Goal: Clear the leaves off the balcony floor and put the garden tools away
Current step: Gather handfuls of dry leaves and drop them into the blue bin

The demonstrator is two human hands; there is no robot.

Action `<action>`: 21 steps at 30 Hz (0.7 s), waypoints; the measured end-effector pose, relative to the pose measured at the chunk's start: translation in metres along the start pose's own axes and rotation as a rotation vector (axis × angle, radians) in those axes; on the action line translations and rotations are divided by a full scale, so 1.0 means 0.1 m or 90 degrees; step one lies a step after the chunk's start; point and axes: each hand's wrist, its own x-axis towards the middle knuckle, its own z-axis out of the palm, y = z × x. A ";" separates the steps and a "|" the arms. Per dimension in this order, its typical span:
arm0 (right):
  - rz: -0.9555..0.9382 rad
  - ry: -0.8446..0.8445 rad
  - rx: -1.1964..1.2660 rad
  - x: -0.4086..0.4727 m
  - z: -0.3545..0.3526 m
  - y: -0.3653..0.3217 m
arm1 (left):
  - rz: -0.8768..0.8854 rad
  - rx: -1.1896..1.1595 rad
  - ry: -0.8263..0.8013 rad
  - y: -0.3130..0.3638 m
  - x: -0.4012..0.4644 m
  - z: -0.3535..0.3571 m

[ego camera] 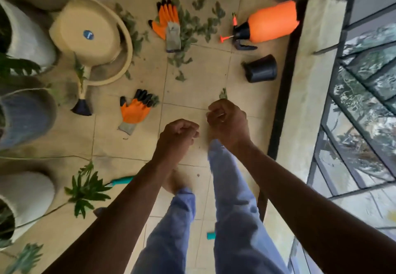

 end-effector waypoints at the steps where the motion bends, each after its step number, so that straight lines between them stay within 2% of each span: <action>1: 0.011 -0.019 -0.009 0.14 -0.03 0.02 | -0.017 -0.012 0.006 0.05 0.08 0.03; 6: 0.028 -0.096 -0.070 0.79 -0.08 0.13 | -0.124 -0.138 0.066 0.34 0.52 0.20; 10: 0.047 -0.141 -0.119 1.36 0.03 0.34 | -0.271 -0.433 0.066 0.35 1.05 0.48; 12: 0.060 -0.172 -0.170 1.65 0.15 0.55 | -0.313 -0.502 0.060 0.25 1.40 0.64; 16: 0.136 -0.166 -0.237 2.30 0.48 1.20 | -0.333 -0.486 0.062 -0.01 2.23 0.89; 21: 0.160 -0.111 -0.308 2.83 0.90 1.92 | -0.346 -0.446 0.045 -0.47 3.02 0.98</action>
